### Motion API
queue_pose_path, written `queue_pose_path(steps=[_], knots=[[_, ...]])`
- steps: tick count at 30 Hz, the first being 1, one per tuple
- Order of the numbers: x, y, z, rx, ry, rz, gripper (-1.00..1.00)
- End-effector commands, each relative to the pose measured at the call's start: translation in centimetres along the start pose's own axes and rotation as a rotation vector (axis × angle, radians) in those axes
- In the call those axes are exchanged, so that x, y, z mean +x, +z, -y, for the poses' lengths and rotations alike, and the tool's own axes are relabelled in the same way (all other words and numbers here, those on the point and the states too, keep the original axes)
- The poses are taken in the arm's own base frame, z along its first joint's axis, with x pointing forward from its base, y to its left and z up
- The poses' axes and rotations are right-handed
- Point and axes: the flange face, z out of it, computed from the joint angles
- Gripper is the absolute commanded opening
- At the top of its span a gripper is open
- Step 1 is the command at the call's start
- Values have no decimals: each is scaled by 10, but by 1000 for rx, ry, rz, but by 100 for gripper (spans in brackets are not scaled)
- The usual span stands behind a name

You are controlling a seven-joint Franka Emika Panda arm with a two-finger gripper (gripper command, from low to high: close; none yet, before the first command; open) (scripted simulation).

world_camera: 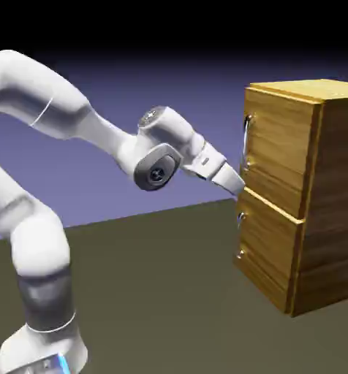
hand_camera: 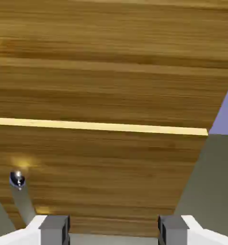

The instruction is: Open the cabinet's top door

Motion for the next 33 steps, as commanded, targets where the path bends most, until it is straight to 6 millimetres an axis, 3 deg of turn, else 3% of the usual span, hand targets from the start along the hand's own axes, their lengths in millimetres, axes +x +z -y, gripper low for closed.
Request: queue_pose_path(steps=[1,8,16,25,33], knots=[[4,-6,3,12,65,-13,0],[26,-52,23,115,505,-84,0],[30,-97,44,268,972,-105,0],[12,-128,69,457,1443,-47,0],[-18,-129,91,610,1816,78,0]])
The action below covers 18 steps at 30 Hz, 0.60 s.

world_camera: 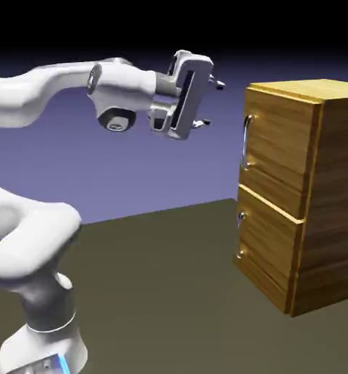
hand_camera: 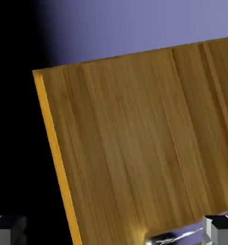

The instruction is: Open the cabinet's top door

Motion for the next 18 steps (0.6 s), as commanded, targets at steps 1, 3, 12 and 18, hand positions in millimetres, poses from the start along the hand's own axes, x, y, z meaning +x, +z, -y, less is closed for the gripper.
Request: queue_pose_path(steps=[1,3,12,18], knots=[[-1,1,-5,4,49,12,0],[-1,4,-16,10,145,35,0],[14,34,-65,4,564,128,0],[40,69,-94,-17,838,172,0]])
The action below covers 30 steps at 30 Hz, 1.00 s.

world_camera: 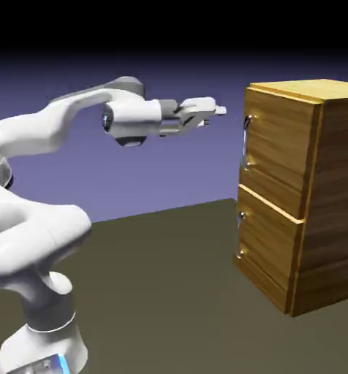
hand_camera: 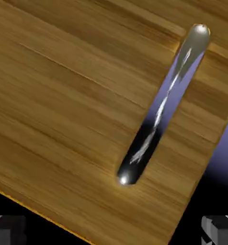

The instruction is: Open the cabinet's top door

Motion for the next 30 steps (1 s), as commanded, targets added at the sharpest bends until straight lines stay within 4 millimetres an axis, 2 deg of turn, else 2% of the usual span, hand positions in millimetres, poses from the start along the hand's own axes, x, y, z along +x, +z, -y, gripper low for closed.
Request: queue_pose_path(steps=[1,8,9,13,14,15,20,26,30], knots=[[8,5,2,-2,46,5,0],[62,44,26,-13,347,31,0],[62,44,26,-13,347,31,0],[61,91,26,-13,347,32,0],[61,94,26,-13,347,31,0],[61,94,26,-13,347,31,-100],[56,75,40,-94,343,-19,-100],[61,81,38,-76,341,2,-100],[56,76,38,-82,344,-15,-100]])
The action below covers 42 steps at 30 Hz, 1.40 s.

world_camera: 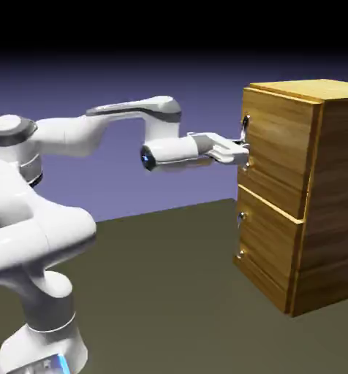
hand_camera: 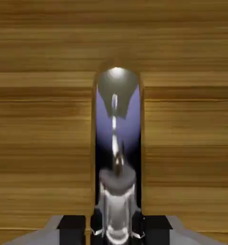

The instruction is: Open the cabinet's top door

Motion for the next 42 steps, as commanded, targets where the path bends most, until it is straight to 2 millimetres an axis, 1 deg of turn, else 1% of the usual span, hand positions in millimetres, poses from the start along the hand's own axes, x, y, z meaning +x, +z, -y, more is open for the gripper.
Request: queue_pose_path(steps=[1,4,11,31,42], knots=[[-3,-4,1,-12,1,-14,-100],[-9,-17,8,-57,1,-59,-100],[-20,-34,18,-118,1,-119,-100],[-34,-53,33,-194,2,-196,-100],[-66,-84,64,-341,2,-343,-100]])
